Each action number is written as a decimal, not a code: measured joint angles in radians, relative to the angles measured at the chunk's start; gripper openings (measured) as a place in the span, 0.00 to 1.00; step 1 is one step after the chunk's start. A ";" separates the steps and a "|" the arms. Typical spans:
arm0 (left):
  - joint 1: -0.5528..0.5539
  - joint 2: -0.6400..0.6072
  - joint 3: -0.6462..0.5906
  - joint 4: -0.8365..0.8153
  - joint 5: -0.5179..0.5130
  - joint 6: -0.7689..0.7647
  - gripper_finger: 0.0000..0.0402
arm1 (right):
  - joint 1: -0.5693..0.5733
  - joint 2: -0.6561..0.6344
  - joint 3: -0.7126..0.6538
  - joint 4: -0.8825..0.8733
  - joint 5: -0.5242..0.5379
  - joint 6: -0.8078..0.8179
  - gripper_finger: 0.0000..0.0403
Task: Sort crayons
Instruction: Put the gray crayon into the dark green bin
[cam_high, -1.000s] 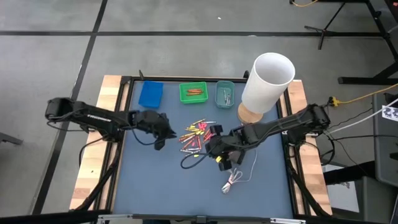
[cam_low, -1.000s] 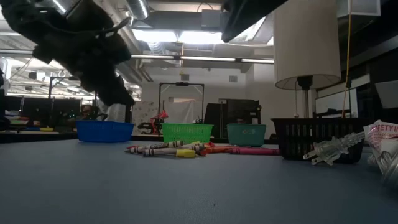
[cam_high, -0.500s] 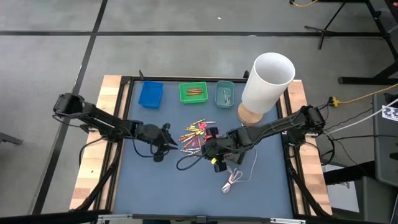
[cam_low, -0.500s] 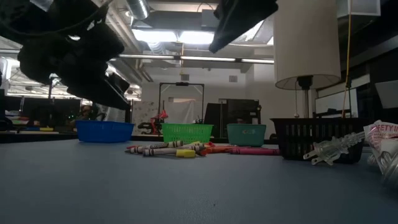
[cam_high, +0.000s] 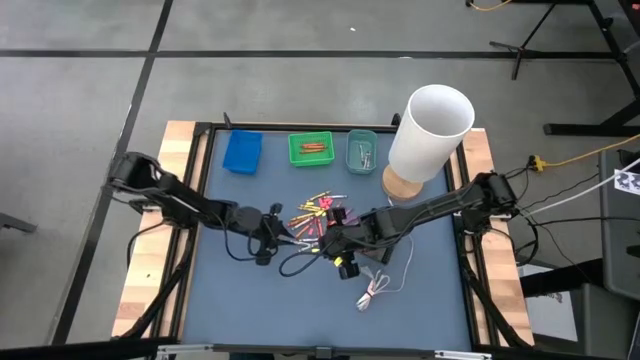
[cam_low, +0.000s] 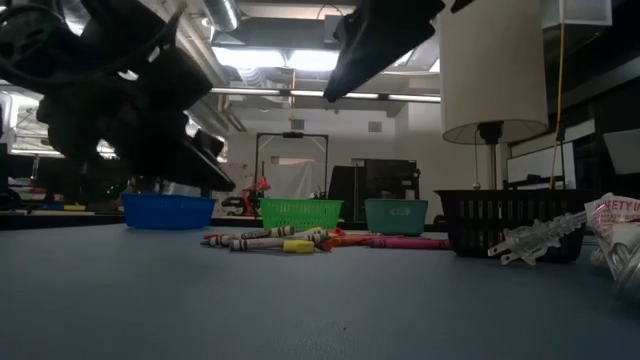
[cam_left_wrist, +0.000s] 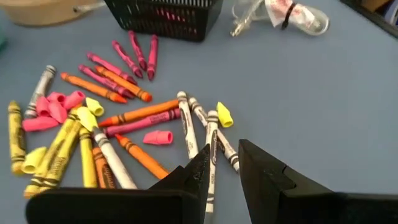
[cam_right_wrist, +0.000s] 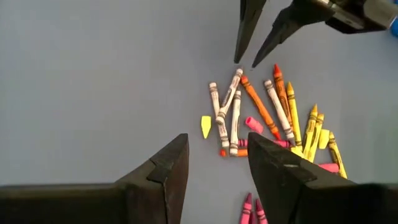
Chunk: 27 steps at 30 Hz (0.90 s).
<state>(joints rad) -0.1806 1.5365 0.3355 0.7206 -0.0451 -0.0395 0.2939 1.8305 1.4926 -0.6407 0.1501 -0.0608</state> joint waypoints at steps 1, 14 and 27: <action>0.000 0.017 0.008 -0.001 0.001 0.000 0.17 | 0.000 0.000 0.000 0.001 -0.001 0.000 0.41; 0.023 0.170 0.100 -0.047 -0.028 0.050 0.17 | 0.000 0.000 0.000 0.005 -0.003 0.002 0.41; 0.017 0.168 0.102 -0.163 -0.017 0.039 0.17 | 0.000 0.000 0.000 0.004 -0.004 0.002 0.41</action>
<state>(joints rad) -0.1638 1.7042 0.4377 0.5580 -0.0619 0.0000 0.2943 1.8301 1.4925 -0.6365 0.1459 -0.0587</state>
